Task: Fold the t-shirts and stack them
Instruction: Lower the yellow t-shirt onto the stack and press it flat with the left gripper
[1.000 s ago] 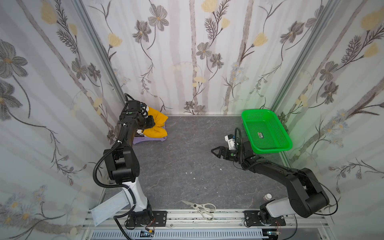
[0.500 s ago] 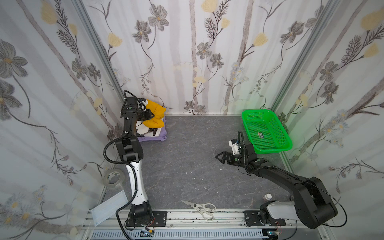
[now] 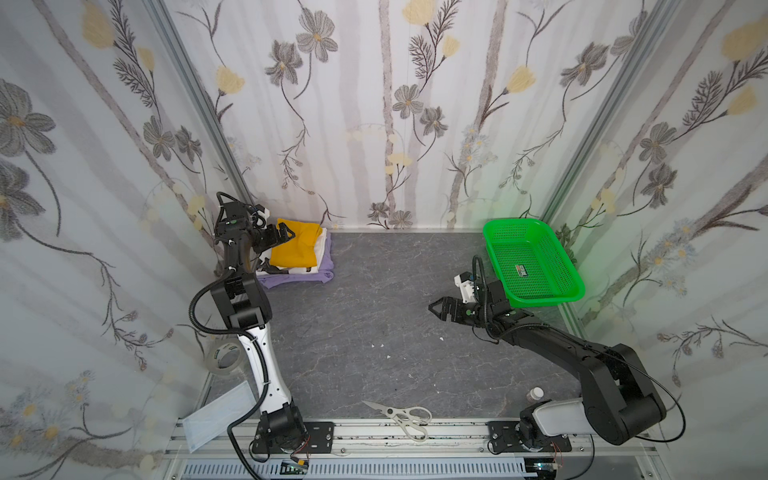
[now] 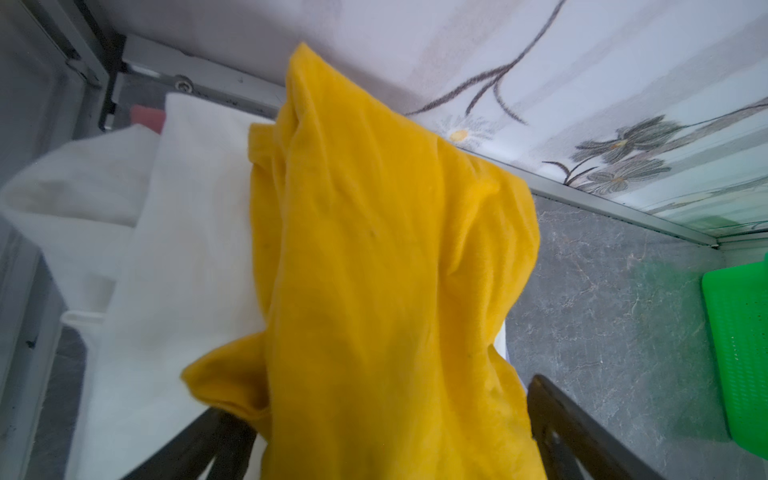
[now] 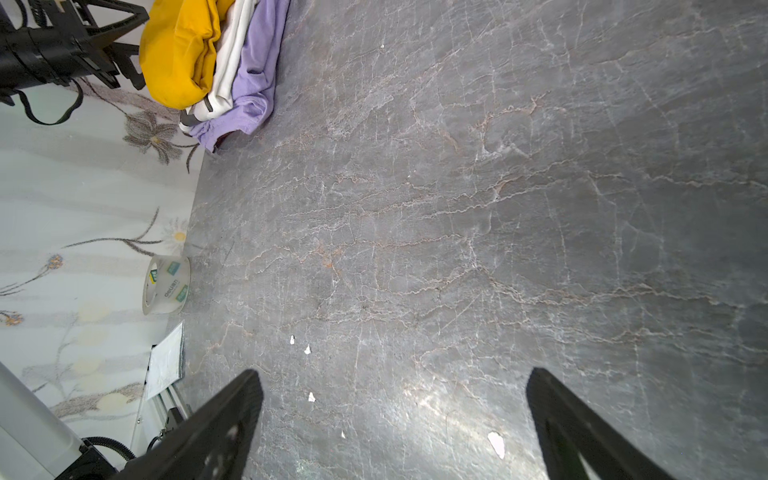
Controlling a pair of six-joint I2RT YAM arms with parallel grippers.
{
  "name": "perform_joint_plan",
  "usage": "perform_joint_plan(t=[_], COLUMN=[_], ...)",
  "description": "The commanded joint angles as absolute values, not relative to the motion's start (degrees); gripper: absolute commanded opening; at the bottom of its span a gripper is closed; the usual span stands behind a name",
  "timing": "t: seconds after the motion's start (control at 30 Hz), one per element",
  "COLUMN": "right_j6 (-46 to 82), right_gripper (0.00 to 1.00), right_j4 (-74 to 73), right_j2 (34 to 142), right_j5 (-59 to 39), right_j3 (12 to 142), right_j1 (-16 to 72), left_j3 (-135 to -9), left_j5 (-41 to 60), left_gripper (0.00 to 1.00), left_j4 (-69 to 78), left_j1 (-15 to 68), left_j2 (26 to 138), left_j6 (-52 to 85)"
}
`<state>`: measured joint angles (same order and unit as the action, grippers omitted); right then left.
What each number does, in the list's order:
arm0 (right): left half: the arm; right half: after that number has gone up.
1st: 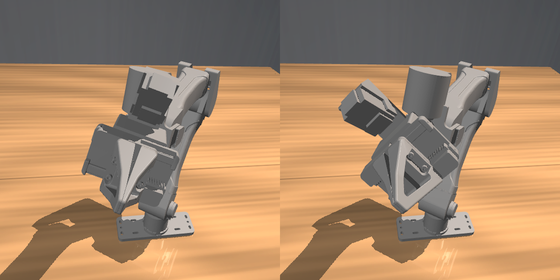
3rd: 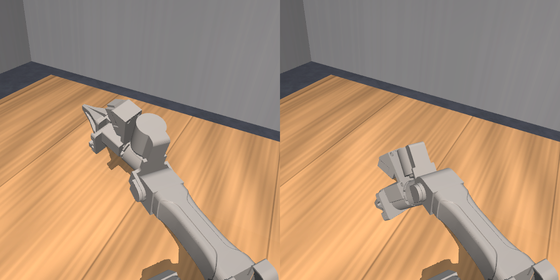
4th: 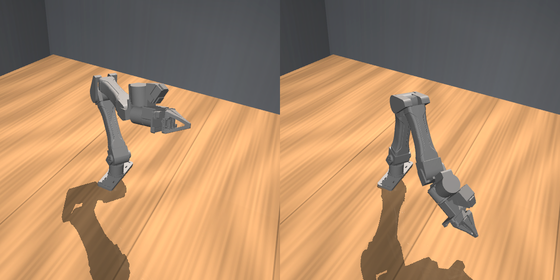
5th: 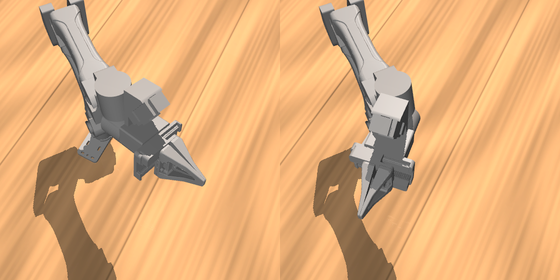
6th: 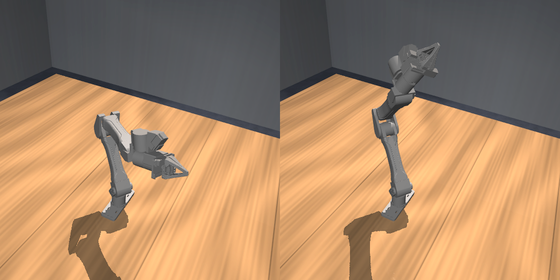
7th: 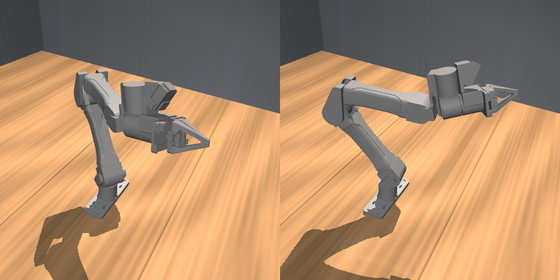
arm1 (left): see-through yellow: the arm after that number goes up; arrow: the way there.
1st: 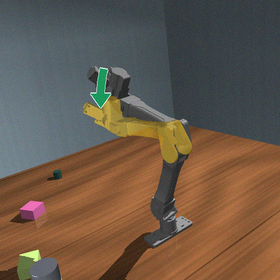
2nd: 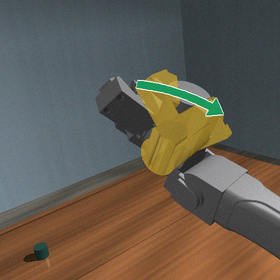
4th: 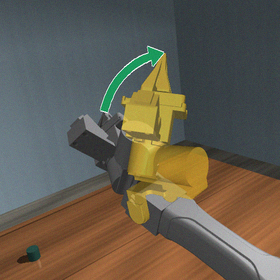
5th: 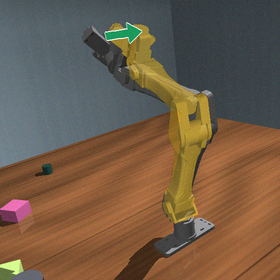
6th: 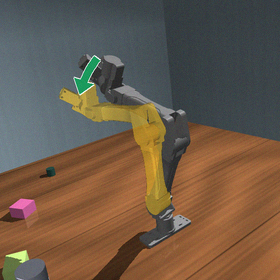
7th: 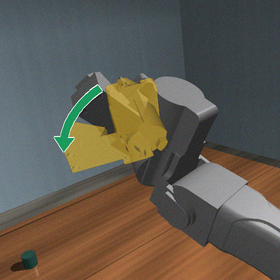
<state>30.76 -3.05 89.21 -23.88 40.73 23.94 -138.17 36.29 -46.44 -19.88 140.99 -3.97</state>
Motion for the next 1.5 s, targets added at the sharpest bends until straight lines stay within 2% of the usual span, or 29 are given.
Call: perform_joint_plan(t=[0.0, 0.2, 0.3, 0.43, 0.6, 0.67, 0.77, 0.93, 1.1, 1.47], right_j6=[30.2, 31.0, 31.3, 31.6, 31.5, 31.6, 31.8, 31.9, 32.0, 32.3], right_gripper=[1.00, 1.00, 1.00, 1.00, 1.00, 1.00, 1.00, 1.00, 1.00, 1.00], right_j4=[-3.1, -4.8, -5.6, -6.7, -7.2, -7.6, -8.0, -8.2, -8.3, -9.1], right_j2=[89.2, 89.3, 89.9, 90.7, 91.1, 91.1, 91.1, 91.1, 91.1, 91.1], right_j5=[-23.9, -24.1, -24.4, -24.8, -24.7, -24.5, -24.7, -24.6, -24.6, -24.4], right_j3=[40.7, 38.4, 38.2, 38.0, 37.6, 36.9, 36.2, 36.4, 37.0, 36.8], right_j1=[24.1, 24.2, 24.4, 24.6, 24.7, 24.7, 24.8, 24.8, 24.9, 25.6], left_j3=[-139.1, -138.5, -135.4, -128.4, -124.2, -120.5, -122.1, -121.4, -122.6, -113.1], left_j5=[38.2, 45.9, 44.3, 47.3, 44.1, 47.0, 49.0, 46.5, 49.4, 49.3], left_gripper=[1.00, 1.00, 1.00, 1.00, 1.00, 1.00, 1.00, 1.00, 1.00, 1.00], left_j4=[-44.8, -41.9, -40.8, -33.1, -27.2, -21.8, -24.0, -22.0, -21.1, -13.4], left_j1=[-20.6, -20.4, -18.8, -17.1, -16.0, -16.2, -15.3, -16.1, -15.8, -11.2], left_j2=[139.0, 136.7, 134.5, 132.3, 136.2, 137.7, 139.9, 134.1, 131.4, 135.7], left_j6=[-2.0, 3.2, 2.8, 6.2, 11.2, 14.6, 13.5, 13.9, 15.3, 19.6])
